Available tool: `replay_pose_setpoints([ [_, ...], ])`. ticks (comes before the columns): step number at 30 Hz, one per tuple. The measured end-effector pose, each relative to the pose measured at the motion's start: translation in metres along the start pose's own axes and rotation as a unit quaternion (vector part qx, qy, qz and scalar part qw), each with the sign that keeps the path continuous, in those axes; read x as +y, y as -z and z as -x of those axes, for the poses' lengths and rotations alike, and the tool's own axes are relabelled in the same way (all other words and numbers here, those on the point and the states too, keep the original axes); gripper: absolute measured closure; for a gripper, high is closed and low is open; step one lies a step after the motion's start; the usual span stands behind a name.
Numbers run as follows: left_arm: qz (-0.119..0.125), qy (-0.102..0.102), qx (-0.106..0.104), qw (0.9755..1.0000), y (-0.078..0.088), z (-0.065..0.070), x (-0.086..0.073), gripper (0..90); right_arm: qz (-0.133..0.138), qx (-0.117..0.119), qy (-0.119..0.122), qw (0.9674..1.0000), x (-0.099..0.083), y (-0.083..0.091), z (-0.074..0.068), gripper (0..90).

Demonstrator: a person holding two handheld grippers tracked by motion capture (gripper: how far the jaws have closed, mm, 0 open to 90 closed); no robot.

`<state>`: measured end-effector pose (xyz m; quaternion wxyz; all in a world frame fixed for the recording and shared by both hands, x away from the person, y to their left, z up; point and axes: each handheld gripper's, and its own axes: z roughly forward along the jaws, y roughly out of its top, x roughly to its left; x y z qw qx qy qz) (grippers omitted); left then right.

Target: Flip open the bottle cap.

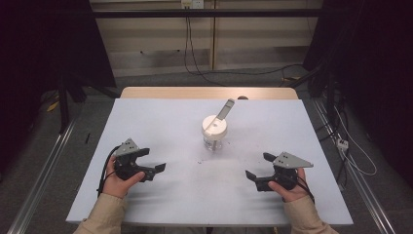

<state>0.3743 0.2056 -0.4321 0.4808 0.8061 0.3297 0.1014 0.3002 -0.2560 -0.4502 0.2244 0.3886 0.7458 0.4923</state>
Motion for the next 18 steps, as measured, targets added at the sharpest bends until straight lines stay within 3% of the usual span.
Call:
replay_pose_setpoints([
  [18, 0.000, 0.006, 0.012, 0.9999, 0.011, -0.005, -0.010, 7.5, -0.006, -0.006, -0.002, 1.0000, -0.009, 0.010, 0.003, 6.4],
])
